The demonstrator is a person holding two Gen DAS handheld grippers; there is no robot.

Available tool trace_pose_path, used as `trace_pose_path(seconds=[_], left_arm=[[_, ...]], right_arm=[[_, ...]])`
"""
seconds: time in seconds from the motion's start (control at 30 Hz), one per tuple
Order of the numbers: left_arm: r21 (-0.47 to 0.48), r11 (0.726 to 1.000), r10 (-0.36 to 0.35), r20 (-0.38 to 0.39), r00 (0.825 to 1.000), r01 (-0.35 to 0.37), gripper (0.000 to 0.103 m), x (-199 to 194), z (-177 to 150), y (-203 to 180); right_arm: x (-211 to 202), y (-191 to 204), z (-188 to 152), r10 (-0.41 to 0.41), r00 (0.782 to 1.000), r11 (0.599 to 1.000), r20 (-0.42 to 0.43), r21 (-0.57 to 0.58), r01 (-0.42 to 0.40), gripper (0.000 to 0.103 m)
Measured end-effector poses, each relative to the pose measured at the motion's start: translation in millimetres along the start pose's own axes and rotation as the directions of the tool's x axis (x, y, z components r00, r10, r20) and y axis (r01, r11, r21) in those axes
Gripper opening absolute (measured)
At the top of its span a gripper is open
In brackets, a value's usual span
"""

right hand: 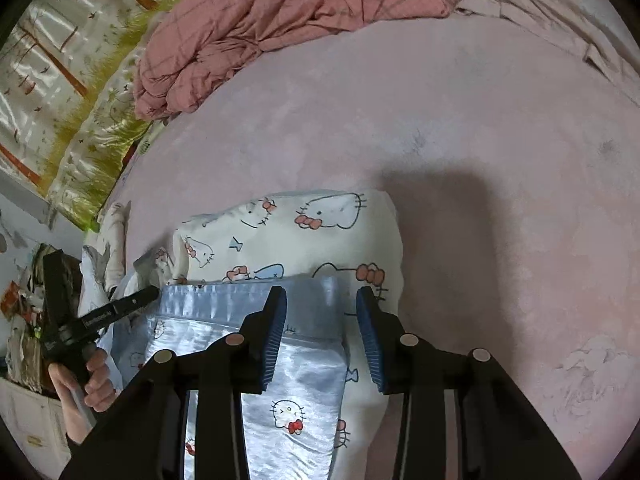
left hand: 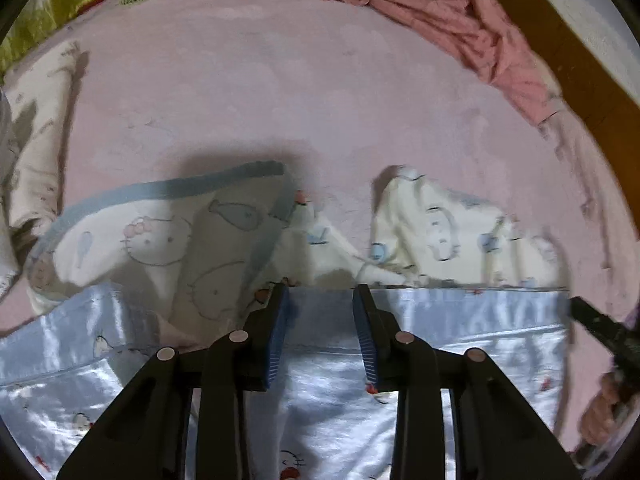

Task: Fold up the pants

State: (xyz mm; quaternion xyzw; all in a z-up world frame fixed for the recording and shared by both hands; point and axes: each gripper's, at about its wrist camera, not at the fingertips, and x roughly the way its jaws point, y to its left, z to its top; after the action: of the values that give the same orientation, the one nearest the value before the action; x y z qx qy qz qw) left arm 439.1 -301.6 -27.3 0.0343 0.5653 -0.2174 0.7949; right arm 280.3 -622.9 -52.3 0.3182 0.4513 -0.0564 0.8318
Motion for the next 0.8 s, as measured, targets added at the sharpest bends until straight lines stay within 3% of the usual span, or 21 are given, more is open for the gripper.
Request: trace_pose_path(seconds=[0.07,0.2,0.27,0.3,0.33,0.43,0.57,0.7,0.77,0.8], left_arm=[[0.006,0.999,0.037,0.009,0.999,-0.037,0.03,1,2,-1],[0.014,1.0,0.026,-0.001,1.0,-0.026,0.032,5,3,1],[0.028,0.999,0.037,-0.02,0.999,-0.036,0.032,9,1,3],[0.028,0.999,0.041,-0.025,0.999,-0.04,0.022,9,1,3],[0.024,0.999,0.04,-0.022,0.999,-0.039,0.0,8,1,4],[0.001,1.0,0.0,0.041,0.999,0.0,0.0,-5,-1,10],[-0.001,0.999,-0.053,0.159,0.986,0.054,0.0,-34,-1,15],[0.038,0.997,-0.072,0.265,0.962,0.064,0.0,-60,0,17],[0.065,0.995,-0.096,0.279,0.955,0.081,0.0,-67,0,19],[0.073,0.995,-0.086,0.252,0.964,0.07,0.0,-64,1,20]], right_arm=[[2,-3,-1,-0.007,1.0,1.0,-0.009,0.013,0.007,0.035],[1,-6,-2,-0.02,1.0,1.0,-0.011,0.007,0.02,0.035],[0,-4,-2,-0.022,1.0,1.0,-0.014,-0.006,0.022,0.029],[1,-2,-3,-0.026,0.999,0.999,-0.018,-0.019,0.026,0.021],[4,0,-4,-0.031,0.999,0.999,-0.026,-0.031,0.03,0.017],[8,5,-6,-0.037,0.999,0.998,-0.025,-0.048,0.036,0.003],[-10,17,-8,0.015,0.998,0.995,0.054,-0.1,-0.01,0.003],[-30,27,-10,0.082,0.992,0.988,0.099,-0.137,-0.068,0.003],[-37,29,-10,0.069,0.991,0.989,0.118,-0.142,-0.052,0.003],[-39,29,-10,0.064,0.991,0.989,0.118,-0.141,-0.047,0.003]])
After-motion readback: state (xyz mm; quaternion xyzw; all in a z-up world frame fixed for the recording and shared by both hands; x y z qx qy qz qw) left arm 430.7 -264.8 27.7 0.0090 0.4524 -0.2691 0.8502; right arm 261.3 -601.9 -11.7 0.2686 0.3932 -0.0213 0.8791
